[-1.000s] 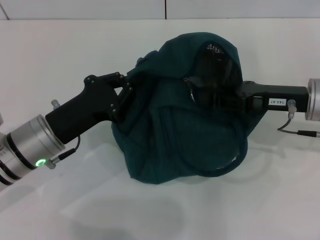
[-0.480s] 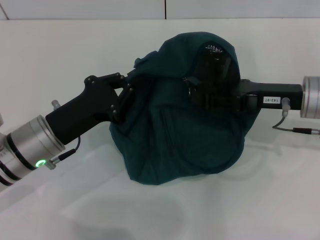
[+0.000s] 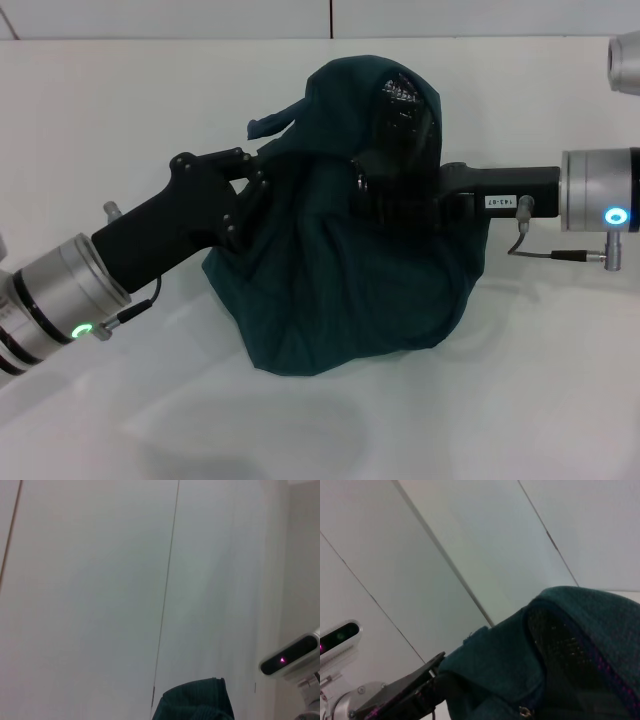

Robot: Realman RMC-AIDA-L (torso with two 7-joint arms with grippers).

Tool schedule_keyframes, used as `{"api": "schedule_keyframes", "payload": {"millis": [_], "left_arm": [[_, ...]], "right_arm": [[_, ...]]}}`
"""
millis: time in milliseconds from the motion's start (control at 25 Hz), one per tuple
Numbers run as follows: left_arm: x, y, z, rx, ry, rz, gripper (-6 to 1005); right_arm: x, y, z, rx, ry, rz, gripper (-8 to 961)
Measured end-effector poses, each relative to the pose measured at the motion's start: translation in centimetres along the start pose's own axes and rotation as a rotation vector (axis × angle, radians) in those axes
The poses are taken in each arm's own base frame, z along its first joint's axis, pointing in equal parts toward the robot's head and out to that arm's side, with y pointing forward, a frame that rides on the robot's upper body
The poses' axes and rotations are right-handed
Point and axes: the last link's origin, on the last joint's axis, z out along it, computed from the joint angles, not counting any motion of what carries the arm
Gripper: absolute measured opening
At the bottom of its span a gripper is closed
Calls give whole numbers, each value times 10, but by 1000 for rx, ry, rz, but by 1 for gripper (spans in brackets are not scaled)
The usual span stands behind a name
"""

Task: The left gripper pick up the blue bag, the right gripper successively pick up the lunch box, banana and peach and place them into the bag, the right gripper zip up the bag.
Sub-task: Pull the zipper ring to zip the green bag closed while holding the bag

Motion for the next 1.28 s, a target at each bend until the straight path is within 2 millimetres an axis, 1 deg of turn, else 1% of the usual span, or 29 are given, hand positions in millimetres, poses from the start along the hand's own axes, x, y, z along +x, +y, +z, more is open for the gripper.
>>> {"api": "schedule_keyframes", "payload": {"millis": [400,520,760,960,1160,1280], "left_arm": [[0,0,-1,3,2,0,51],[0,0,-1,4,2,0,51],[0,0,-1,3,2,-1,51],[0,0,-1,2,1,-1,51],[0,0,-1,1,1,0,51],[0,0,-1,0,1,-1,51]], "right_arm": [[-1,-4,0,32,-25,5,498],[-3,-2,-1,22,-53,-1,481],[-4,-2,0,24,-68,-6,381],[-3,-3,-3,31,-107,-12,247],[-2,-3,-5,38,-125,-6,133],[-1,-4,-6,41,-129,-10,119]]}}
